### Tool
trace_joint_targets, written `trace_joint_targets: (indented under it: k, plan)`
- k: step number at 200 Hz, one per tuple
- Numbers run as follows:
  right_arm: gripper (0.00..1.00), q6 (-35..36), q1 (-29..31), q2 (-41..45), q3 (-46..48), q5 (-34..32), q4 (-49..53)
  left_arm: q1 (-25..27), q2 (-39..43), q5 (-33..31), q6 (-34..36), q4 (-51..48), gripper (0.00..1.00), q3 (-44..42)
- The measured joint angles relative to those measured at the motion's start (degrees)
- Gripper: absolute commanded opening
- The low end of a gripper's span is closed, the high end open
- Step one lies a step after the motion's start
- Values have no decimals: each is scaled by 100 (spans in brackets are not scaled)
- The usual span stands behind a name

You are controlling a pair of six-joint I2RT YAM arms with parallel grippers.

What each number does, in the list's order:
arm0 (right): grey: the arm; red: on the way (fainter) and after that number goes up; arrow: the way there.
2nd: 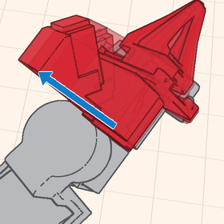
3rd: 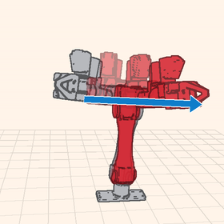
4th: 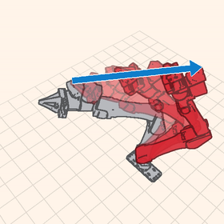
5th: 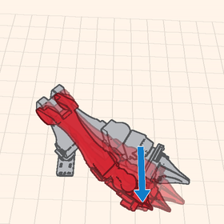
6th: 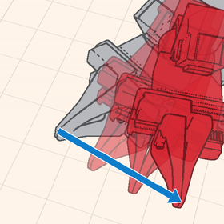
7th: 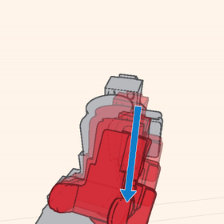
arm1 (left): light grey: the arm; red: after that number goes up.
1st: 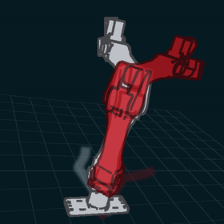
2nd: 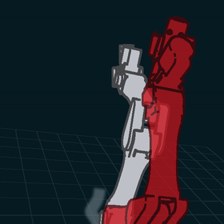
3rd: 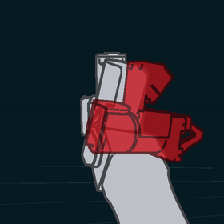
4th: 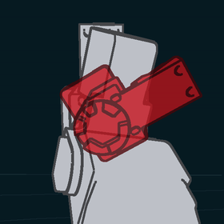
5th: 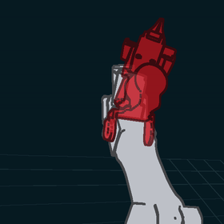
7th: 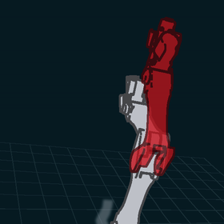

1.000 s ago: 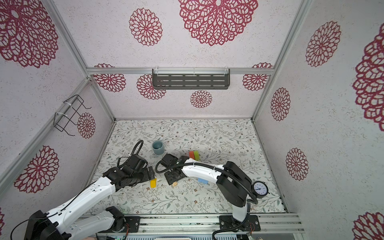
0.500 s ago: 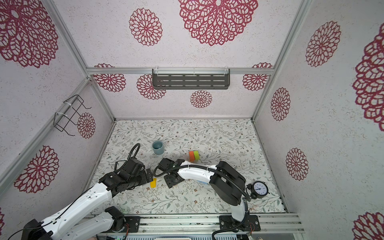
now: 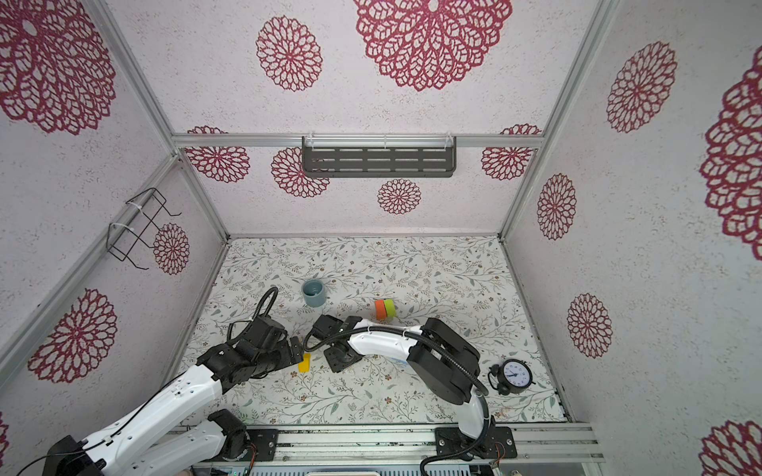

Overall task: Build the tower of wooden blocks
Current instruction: 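Lower the right gripper and close it on the plain wooden cube, then lift the plain wooden cube with the right gripper and carry it to the stack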

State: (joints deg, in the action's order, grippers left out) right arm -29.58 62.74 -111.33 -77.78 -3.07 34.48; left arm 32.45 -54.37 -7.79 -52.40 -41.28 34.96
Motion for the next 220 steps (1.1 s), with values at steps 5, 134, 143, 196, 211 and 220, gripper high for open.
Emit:
trace_joint_targets:
  k: [5,134,143,196,211,220]
  plan:
    - [35,9,0,0,-9,-2,0,0,-2,2,-2,2,97,0]
    - [39,17,20,-46,-22,-90,59,0,-2,2,-22,17,97,-22]
    - [39,13,22,-63,-22,-101,70,0,-2,2,-22,15,97,-28]
    - [31,15,31,-76,-22,-129,184,0,-4,2,-20,28,97,-28]
    - [30,48,31,-76,-35,-138,192,0,-31,2,-20,31,97,-28]
    - [30,46,31,-76,-46,-144,216,0,-57,2,-17,31,97,-28]
